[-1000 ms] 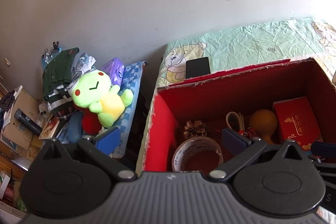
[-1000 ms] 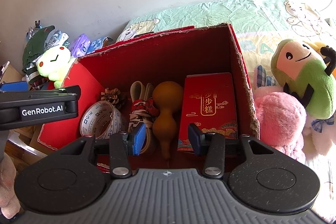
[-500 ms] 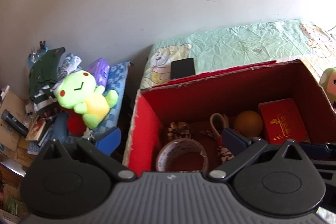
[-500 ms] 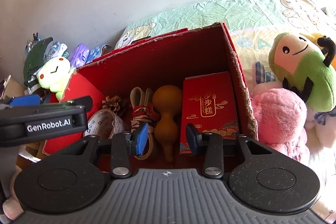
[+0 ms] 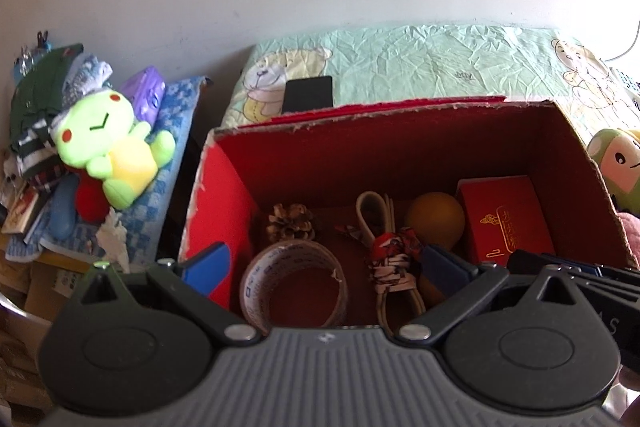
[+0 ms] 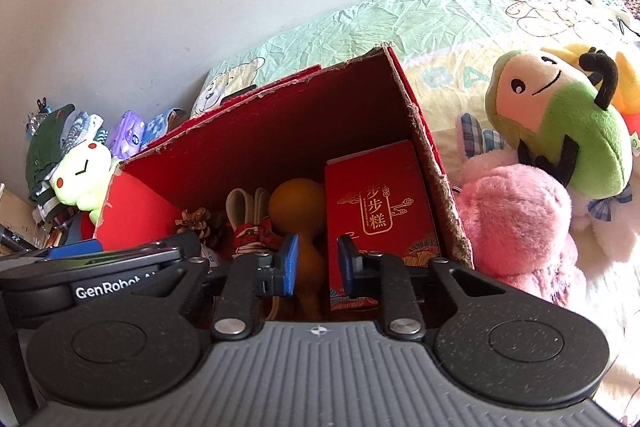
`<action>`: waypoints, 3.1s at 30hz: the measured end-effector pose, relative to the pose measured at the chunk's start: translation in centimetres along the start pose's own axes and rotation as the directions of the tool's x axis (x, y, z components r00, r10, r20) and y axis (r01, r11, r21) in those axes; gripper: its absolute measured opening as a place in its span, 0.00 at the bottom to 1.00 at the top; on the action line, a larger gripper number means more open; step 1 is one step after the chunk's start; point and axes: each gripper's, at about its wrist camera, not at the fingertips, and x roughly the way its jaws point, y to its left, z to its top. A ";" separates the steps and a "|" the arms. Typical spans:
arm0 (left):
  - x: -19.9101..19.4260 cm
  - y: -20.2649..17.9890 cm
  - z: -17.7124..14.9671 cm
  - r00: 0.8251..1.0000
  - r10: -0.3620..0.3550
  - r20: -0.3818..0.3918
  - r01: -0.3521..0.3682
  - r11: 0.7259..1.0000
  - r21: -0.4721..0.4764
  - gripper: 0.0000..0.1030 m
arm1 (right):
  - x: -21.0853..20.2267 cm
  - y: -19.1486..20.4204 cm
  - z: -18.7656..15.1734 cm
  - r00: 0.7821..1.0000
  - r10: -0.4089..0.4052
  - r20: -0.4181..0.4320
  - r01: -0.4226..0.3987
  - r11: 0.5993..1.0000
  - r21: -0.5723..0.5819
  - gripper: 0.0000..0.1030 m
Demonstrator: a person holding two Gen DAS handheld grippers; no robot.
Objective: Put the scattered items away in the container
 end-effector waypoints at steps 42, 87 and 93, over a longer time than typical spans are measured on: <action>6.2 0.5 -0.7 0.995 0.026 -0.093 -0.019 0.997 0.074 0.99 | 5.1 2.6 2.6 0.988 -0.154 0.017 0.154 0.959 -0.238 0.33; 6.3 0.2 -0.8 0.997 0.055 -0.052 -0.053 0.997 0.052 0.95 | 7.7 2.1 3.5 0.989 -0.094 -0.117 0.062 0.964 -0.258 0.16; 6.3 0.2 -0.7 0.997 0.059 -0.047 -0.057 0.997 0.046 0.94 | 7.8 2.1 3.6 0.990 -0.093 -0.110 0.060 0.961 -0.269 0.17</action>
